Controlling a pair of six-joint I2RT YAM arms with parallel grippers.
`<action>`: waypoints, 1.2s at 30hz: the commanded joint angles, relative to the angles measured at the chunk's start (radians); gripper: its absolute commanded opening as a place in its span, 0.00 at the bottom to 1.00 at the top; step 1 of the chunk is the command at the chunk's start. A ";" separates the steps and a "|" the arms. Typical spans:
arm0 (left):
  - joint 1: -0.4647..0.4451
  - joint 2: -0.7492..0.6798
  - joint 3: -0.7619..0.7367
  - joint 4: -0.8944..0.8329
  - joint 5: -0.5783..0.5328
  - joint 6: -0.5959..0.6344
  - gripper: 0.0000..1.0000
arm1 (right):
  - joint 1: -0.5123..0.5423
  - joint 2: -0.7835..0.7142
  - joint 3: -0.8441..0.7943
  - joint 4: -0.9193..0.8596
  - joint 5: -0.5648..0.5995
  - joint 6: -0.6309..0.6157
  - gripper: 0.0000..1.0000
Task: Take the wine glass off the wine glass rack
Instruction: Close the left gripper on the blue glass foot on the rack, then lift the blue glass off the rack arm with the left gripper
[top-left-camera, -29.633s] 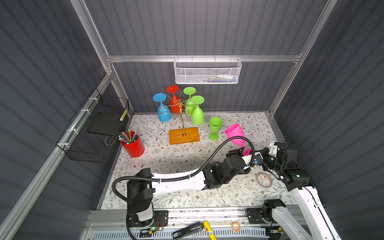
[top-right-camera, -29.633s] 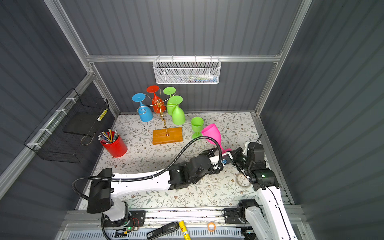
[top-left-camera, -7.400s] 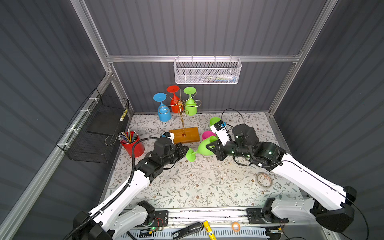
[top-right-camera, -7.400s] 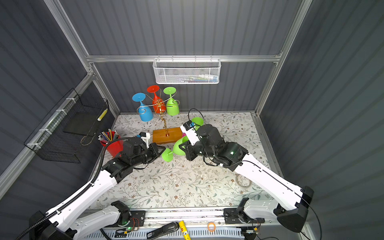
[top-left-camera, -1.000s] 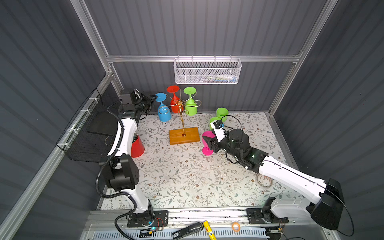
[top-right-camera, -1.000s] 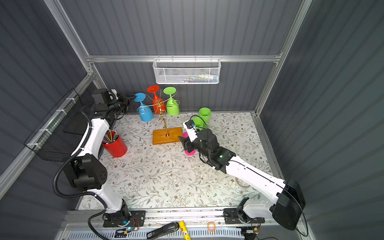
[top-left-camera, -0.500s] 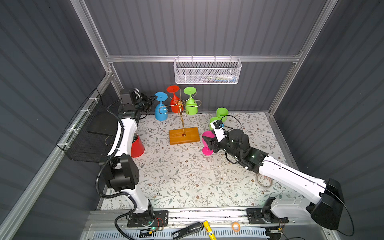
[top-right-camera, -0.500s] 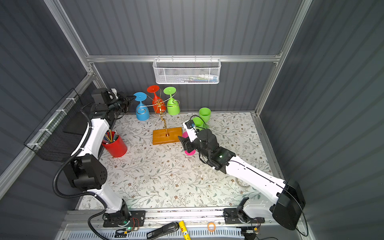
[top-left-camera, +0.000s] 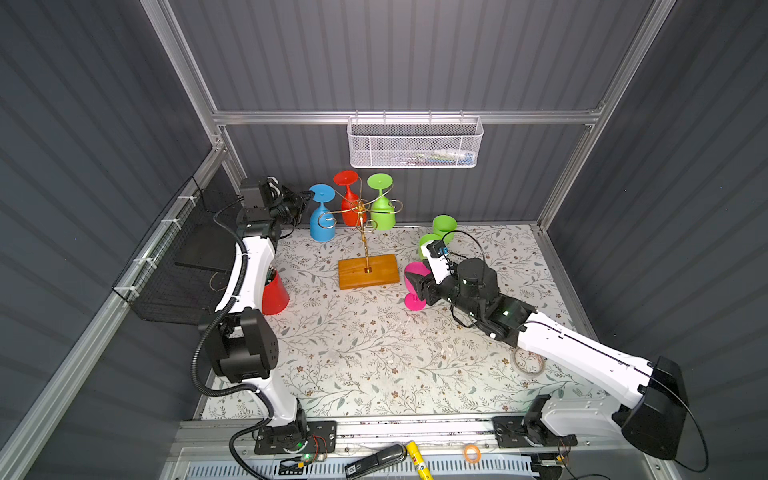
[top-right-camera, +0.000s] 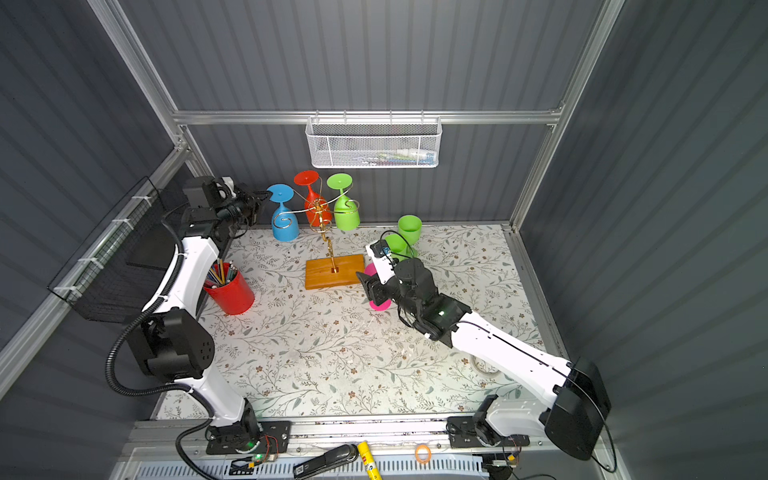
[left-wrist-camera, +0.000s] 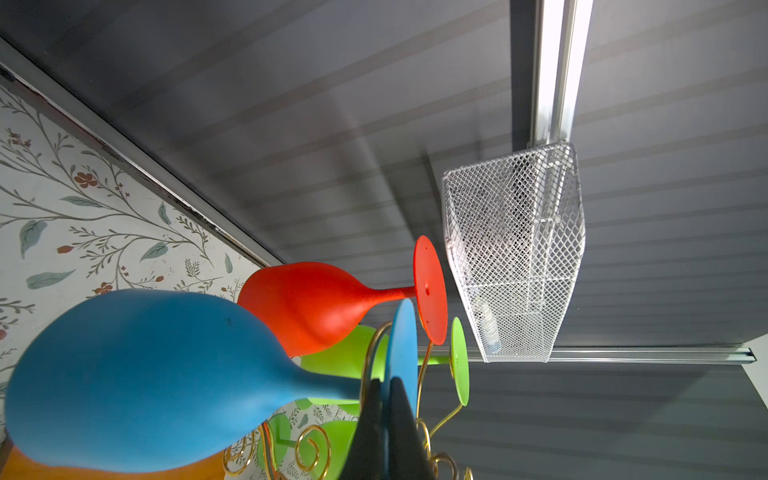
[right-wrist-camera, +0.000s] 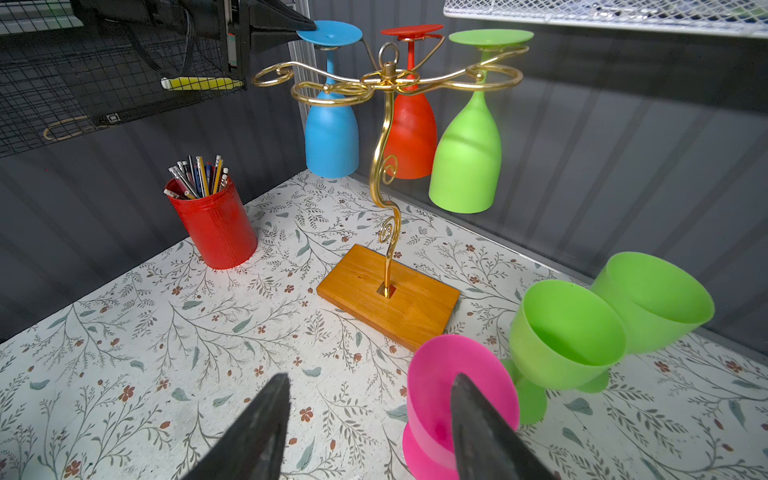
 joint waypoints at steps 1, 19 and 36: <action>0.006 -0.035 0.025 0.026 -0.001 0.000 0.00 | 0.008 -0.003 0.002 0.009 0.015 0.003 0.62; 0.006 -0.013 0.031 0.139 0.010 -0.049 0.00 | 0.023 -0.007 0.008 0.028 0.009 -0.011 0.63; -0.011 0.046 0.043 0.230 0.066 -0.077 0.00 | 0.036 -0.012 0.015 0.020 0.010 -0.021 0.63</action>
